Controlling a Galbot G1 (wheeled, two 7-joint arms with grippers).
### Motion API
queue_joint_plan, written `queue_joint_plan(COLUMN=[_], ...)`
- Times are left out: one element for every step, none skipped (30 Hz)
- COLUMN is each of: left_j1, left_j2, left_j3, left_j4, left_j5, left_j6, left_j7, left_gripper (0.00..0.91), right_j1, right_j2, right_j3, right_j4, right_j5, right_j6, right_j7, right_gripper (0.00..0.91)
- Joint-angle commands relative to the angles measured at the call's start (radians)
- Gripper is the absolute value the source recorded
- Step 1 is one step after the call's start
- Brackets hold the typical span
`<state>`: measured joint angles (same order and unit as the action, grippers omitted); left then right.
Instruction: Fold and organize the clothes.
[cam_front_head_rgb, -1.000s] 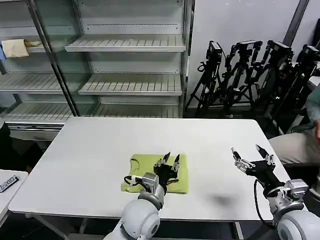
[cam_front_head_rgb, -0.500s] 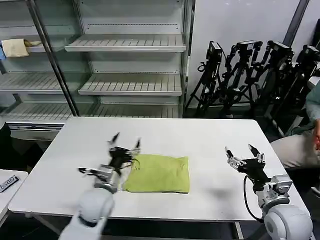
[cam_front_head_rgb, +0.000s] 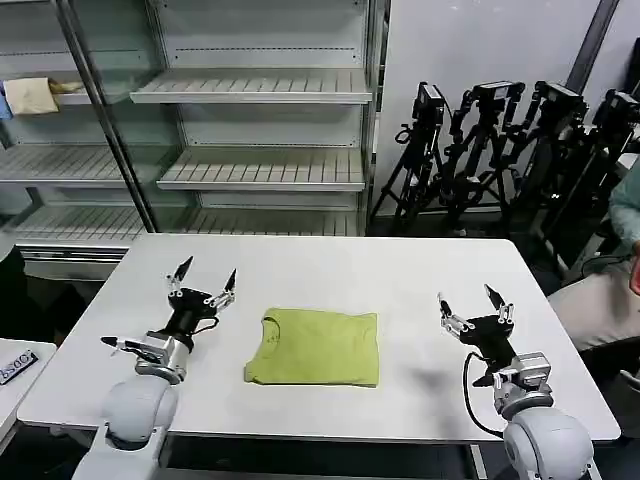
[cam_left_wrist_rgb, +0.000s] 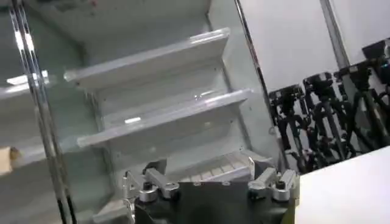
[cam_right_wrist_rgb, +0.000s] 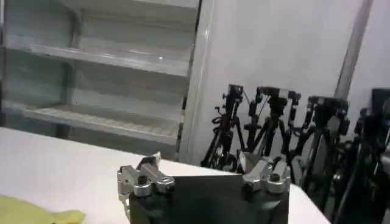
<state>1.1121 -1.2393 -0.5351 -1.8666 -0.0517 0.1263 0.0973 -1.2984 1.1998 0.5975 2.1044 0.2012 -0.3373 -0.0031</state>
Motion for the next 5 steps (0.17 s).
queue_joint_plan(left_j1=[0.024,0.026,0.029,0.034,0.04], left_j2=[0.041,0.036,0.033,0.03,0.03], left_j3=[-0.061,-0.061,-0.061,-0.064,-0.065], left_j4=[0.002,0.0,-0.003,-0.006,-0.008], left_j5=[0.002,-0.003,-0.006,-0.008,-0.008], left_j6=[-0.062,-0.063,-0.064,-0.066,-0.072], left_j7=[0.053,0.056,0.062,0.088,0.099], left_gripper=[0.907,0.907,0.907,0.907,0.907], right_j1=[0.013,0.013,0.016,0.019,0.023], right_j2=[0.012,0.012,0.014,0.015,0.018], right_j3=[-0.025,-0.024,-0.023,-0.022,-0.022], right_j4=[-0.014,-0.012,-0.012,-0.013,-0.016], right_j5=[-0.112,-0.113,-0.12,-0.134,-0.145], right_j6=[0.05,0.05,0.052,0.052,0.051], right_j7=[0.003,0.003,0.004,0.009,0.011], right_gripper=[0.907,0.907,0.907,0.907,0.907])
